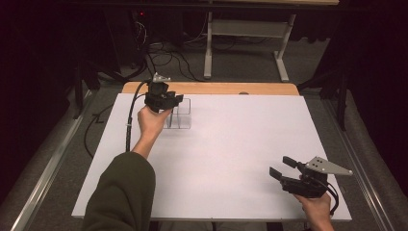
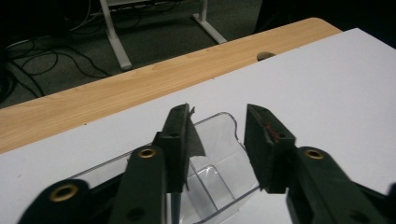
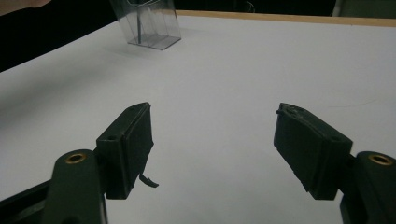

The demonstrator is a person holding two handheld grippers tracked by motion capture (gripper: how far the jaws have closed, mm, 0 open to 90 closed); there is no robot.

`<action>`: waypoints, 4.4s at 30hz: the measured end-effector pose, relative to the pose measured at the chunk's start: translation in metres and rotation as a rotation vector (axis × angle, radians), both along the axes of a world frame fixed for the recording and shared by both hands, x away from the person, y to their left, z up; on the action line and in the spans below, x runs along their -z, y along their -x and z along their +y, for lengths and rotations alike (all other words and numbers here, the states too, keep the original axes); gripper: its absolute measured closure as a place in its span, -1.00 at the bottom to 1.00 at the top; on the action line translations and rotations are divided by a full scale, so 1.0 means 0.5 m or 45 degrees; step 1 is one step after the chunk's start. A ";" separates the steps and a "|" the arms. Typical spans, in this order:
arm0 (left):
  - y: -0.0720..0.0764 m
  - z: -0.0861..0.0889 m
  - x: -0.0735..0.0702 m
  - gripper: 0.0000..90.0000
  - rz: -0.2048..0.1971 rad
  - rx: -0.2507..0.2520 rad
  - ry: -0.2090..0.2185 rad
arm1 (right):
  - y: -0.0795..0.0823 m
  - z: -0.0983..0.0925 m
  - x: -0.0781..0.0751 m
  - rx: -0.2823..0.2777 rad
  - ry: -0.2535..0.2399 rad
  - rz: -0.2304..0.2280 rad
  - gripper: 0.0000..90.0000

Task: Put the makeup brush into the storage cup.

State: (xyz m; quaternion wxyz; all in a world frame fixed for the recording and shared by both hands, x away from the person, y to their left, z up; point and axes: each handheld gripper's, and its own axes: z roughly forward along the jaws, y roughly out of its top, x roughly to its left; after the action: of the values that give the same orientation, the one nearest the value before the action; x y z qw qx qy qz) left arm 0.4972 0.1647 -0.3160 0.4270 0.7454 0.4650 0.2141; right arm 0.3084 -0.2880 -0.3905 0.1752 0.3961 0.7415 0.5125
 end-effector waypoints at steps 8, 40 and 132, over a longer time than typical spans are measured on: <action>0.018 0.003 -0.015 0.07 -0.038 0.024 -0.007 | 0.001 0.001 -0.001 -0.003 0.004 -0.009 -0.34; 0.110 0.001 -0.074 -0.08 -0.171 0.148 0.012 | -0.002 0.001 -0.002 -0.003 -0.028 -0.007 -0.34; 0.320 0.073 0.019 -0.19 -0.241 0.213 0.205 | -0.003 -0.004 0.002 0.021 -0.027 -0.028 -0.34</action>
State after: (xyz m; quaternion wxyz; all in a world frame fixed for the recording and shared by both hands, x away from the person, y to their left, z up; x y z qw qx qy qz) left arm 0.3370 0.2010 -0.3255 0.5436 0.7215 0.3745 0.2090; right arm 0.3098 -0.2898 -0.3916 0.1832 0.3985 0.7307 0.5232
